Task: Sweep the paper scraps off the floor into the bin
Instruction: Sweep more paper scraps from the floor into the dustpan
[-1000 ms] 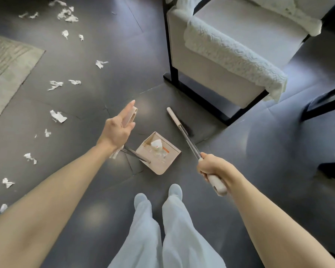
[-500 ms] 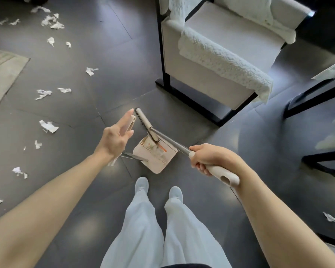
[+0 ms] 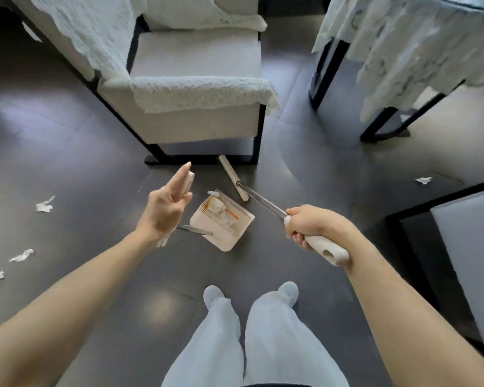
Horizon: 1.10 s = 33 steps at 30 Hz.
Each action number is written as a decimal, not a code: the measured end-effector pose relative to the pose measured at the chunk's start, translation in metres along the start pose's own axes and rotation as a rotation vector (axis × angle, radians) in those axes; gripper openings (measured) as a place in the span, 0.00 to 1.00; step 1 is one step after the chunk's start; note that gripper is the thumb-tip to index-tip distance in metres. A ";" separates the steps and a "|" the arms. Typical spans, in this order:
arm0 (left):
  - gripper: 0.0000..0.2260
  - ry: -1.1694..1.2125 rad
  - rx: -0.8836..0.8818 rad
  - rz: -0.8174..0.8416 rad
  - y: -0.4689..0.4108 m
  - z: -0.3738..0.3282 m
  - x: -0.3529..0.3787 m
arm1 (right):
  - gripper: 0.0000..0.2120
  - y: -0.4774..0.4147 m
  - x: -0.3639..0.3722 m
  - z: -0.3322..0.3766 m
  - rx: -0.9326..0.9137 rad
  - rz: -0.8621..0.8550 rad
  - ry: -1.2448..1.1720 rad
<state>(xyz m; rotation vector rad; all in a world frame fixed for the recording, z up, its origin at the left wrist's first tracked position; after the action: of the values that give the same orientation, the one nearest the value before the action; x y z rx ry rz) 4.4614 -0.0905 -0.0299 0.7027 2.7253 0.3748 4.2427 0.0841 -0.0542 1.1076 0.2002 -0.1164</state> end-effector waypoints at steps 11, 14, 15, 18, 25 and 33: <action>0.29 0.030 0.099 0.155 -0.070 -0.079 0.192 | 0.10 0.018 -0.172 -0.126 0.150 -0.274 -0.502; 0.29 -0.032 0.157 0.192 -0.096 -0.102 0.241 | 0.11 0.014 -0.217 -0.143 0.141 -0.375 -0.609; 0.29 -0.062 0.179 0.214 -0.107 -0.111 0.258 | 0.11 0.012 -0.233 -0.146 0.144 -0.408 -0.632; 0.30 -0.103 0.231 0.297 -0.143 -0.137 0.311 | 0.11 -0.003 -0.285 -0.150 0.158 -0.481 -0.706; 0.30 -0.175 0.288 0.485 -0.236 -0.190 0.434 | 0.23 -0.042 -0.405 -0.149 0.195 -0.581 -0.887; 0.30 -0.228 0.198 0.705 -0.300 -0.226 0.569 | 0.16 -0.074 -0.508 -0.160 0.180 -0.700 -0.876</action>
<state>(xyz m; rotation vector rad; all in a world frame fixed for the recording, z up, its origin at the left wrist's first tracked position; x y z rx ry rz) 3.7796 -0.0975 -0.0442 1.6487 2.2415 0.1527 3.7161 0.1909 -0.0776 1.0295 -0.2262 -1.2353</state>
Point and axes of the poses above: each hand's wrist, its own y-axis away from the middle knuckle, its own x-axis out of the palm, z = x × y, the point moved 9 cm from there along -y, towards the middle knuckle, and after that the axes turned 3 degrees about -x, right-handed, at the moved point
